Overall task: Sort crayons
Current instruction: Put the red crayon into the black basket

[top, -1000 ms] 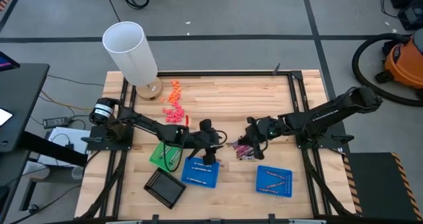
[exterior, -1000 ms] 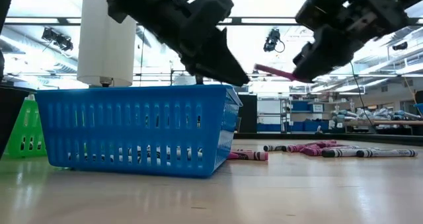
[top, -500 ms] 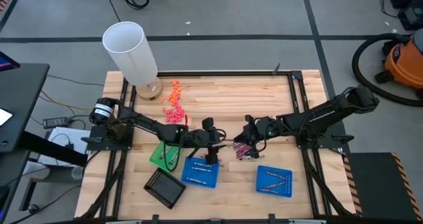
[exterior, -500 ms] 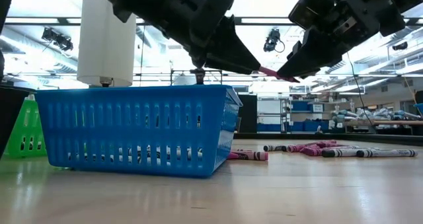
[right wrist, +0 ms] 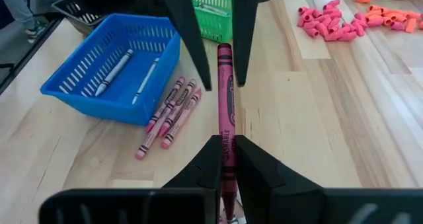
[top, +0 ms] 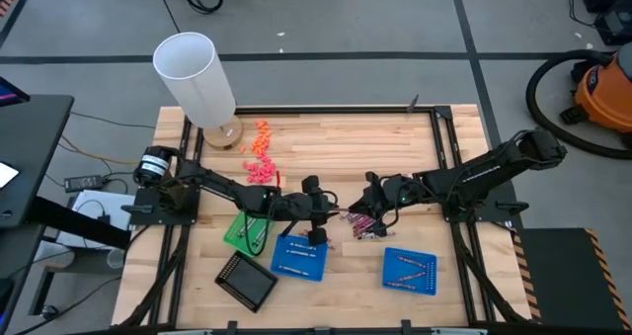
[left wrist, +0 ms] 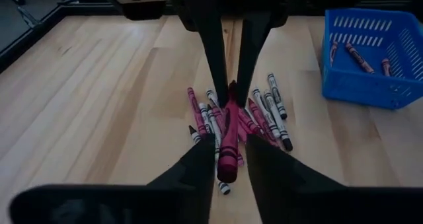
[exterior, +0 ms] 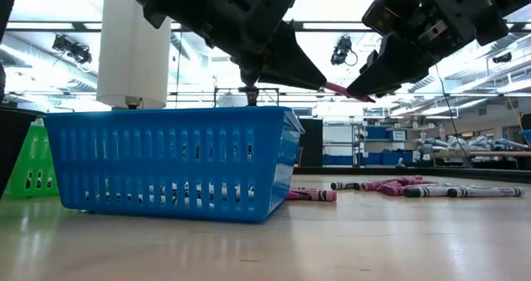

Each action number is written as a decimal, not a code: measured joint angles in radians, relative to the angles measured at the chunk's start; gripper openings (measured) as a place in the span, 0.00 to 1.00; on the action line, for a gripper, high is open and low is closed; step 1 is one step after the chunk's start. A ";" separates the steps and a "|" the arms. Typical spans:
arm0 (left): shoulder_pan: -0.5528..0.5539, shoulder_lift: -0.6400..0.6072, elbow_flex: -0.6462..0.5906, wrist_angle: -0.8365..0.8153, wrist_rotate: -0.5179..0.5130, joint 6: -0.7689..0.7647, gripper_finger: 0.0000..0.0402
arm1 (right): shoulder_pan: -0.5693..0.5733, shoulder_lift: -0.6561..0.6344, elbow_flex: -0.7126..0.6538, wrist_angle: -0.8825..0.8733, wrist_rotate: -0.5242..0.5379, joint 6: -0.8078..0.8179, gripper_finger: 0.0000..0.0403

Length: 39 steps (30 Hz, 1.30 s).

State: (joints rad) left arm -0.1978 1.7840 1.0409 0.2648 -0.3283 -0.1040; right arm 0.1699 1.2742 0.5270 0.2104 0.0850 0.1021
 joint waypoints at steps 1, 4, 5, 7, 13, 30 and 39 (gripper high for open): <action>0.000 0.000 0.000 -0.002 0.000 0.000 0.19 | 0.000 0.000 0.000 0.004 -0.003 0.000 0.11; 0.003 0.000 0.000 -0.010 0.004 -0.007 0.11 | 0.000 0.001 0.000 0.019 -0.025 -0.002 0.14; 0.003 0.000 0.000 -0.013 0.005 -0.011 0.09 | 0.000 0.001 0.000 0.022 -0.033 -0.005 0.15; 0.003 0.000 0.000 -0.023 0.008 -0.013 0.06 | -0.001 0.001 0.000 0.021 -0.054 -0.008 0.18; -0.006 -0.044 -0.001 -0.145 0.005 -0.062 0.07 | 0.001 -0.004 0.000 -0.047 -0.082 -0.008 0.30; -0.144 -0.282 0.000 -0.673 0.618 -0.754 0.11 | -0.024 -0.016 -0.083 0.105 0.102 -0.182 0.33; -0.373 -0.281 0.000 -0.757 0.676 -1.108 0.11 | -0.065 -0.016 -0.085 0.109 0.092 -0.236 0.33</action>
State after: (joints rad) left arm -0.5709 1.5028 1.0412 -0.4917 0.3475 -1.2119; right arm 0.1052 1.2587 0.4423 0.3199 0.1773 -0.1338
